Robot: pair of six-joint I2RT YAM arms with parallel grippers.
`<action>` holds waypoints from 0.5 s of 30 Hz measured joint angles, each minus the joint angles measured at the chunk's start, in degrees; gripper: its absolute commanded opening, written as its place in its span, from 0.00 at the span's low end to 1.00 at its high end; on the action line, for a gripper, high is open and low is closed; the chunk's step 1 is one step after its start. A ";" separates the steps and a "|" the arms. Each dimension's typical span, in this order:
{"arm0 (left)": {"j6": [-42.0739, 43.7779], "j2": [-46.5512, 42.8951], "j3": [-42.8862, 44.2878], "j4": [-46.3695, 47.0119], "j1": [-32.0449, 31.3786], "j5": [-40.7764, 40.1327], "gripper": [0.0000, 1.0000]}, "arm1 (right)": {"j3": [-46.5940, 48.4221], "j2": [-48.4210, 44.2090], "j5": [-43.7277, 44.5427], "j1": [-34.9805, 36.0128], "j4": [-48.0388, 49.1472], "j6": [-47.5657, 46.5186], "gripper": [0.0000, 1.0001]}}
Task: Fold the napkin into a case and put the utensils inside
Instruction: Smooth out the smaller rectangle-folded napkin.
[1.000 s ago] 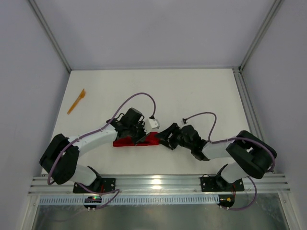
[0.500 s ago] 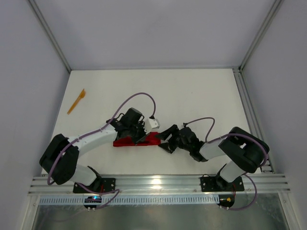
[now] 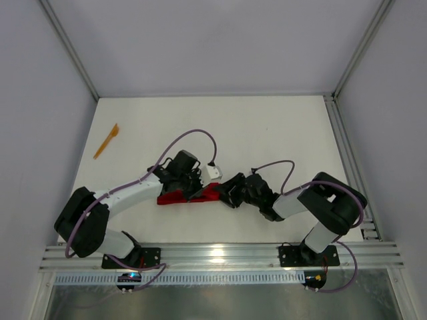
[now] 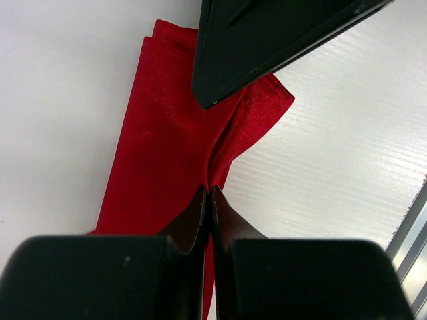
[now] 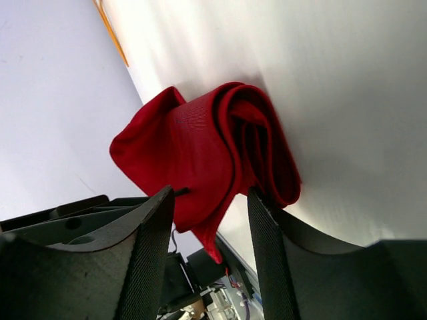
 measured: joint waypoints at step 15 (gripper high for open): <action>0.72 -0.11 -0.02 -0.17 0.00 0.66 0.19 | 1.51 2.93 -1.09 0.00 0.81 -1.25 0.03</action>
